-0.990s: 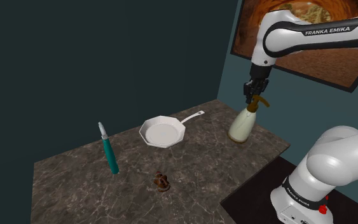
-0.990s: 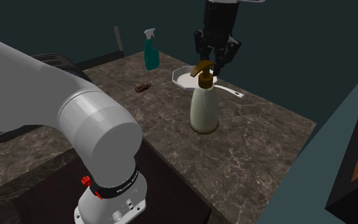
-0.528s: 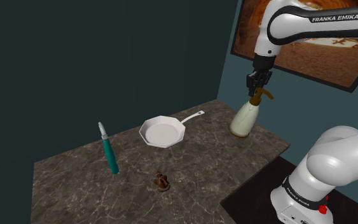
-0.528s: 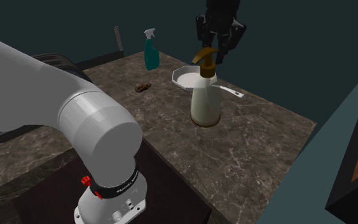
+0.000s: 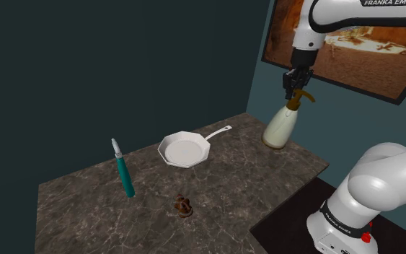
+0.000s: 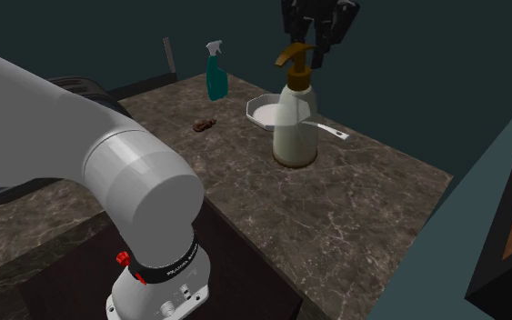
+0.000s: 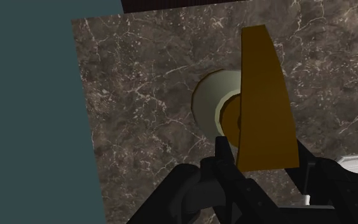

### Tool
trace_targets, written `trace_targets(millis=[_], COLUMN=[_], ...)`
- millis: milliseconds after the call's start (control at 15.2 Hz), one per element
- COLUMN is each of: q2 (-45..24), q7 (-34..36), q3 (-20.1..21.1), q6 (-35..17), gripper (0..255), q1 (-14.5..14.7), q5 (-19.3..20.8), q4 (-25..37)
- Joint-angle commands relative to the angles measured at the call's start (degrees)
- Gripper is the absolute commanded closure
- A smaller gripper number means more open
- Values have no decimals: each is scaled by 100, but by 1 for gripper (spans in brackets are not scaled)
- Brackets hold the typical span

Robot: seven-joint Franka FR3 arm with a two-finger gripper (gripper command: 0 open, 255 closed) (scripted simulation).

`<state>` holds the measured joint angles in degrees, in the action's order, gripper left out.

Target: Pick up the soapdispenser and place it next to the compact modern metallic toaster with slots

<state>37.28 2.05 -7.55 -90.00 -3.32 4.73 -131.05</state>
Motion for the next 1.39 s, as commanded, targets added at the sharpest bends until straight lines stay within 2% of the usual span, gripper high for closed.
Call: trace_targets(millis=[0,1320], q2=[-27,-565], q7=[1,-53], q3=[13,62], q6=[148,1601], gripper=[255,255], q1=[6,51], q5=[-11,-82], q4=[175,2166])
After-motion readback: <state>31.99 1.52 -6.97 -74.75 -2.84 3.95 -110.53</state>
